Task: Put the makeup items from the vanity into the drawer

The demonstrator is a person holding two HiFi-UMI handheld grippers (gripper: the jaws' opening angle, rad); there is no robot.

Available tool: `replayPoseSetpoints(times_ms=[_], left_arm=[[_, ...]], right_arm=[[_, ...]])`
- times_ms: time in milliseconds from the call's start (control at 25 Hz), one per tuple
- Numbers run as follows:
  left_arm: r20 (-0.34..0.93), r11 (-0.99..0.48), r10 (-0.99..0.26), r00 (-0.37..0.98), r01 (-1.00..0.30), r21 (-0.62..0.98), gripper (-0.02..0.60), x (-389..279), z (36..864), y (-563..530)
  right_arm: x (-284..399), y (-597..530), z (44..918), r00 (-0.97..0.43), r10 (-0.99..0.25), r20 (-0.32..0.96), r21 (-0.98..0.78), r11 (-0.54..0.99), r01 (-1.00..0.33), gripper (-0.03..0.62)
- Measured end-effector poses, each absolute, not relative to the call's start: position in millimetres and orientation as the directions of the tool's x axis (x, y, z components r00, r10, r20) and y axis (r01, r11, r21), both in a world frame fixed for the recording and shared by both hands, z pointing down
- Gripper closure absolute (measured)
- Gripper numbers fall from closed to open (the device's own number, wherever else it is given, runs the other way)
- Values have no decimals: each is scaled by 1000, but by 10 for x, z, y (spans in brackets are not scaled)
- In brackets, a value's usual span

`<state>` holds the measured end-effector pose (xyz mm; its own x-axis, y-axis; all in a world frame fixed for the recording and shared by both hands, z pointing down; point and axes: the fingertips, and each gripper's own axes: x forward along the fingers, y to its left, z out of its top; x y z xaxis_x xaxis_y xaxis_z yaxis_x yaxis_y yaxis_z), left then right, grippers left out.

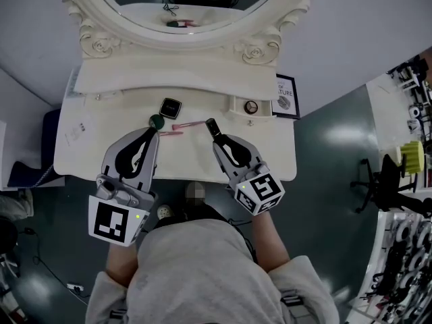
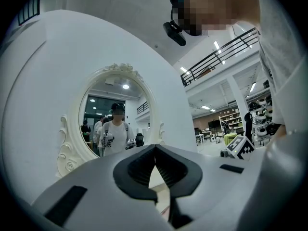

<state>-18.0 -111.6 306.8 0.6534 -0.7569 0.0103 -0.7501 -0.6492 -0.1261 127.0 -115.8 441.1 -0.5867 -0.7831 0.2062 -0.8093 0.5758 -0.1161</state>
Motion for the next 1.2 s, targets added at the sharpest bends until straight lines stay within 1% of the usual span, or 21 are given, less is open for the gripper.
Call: replayPoseSetpoints(times_ms=[200,640,840,1200], left_arm=[[5,-676,-732,681,-726,-129,566,-37,3066,-1110],[3,-704,-704,710,-698,-132,566,163,3062,-1141],[13,-705,-704,710,-697,-131,566,214,3079,-1170],[20,-684,-725,689,-716,-136,566,195,3096,-1265]], right_arm=[[1450,-1105,4394,-550,-810,202,-111,539,-835,499],[1935,-1125,4432,-455,-856,245,-57,455,-889,499],[2102,-1154,4546,-422,-858,293,-38,430,-902,497],[2400,-1416,4733,-374,-825,424,79,445,-892,497]])
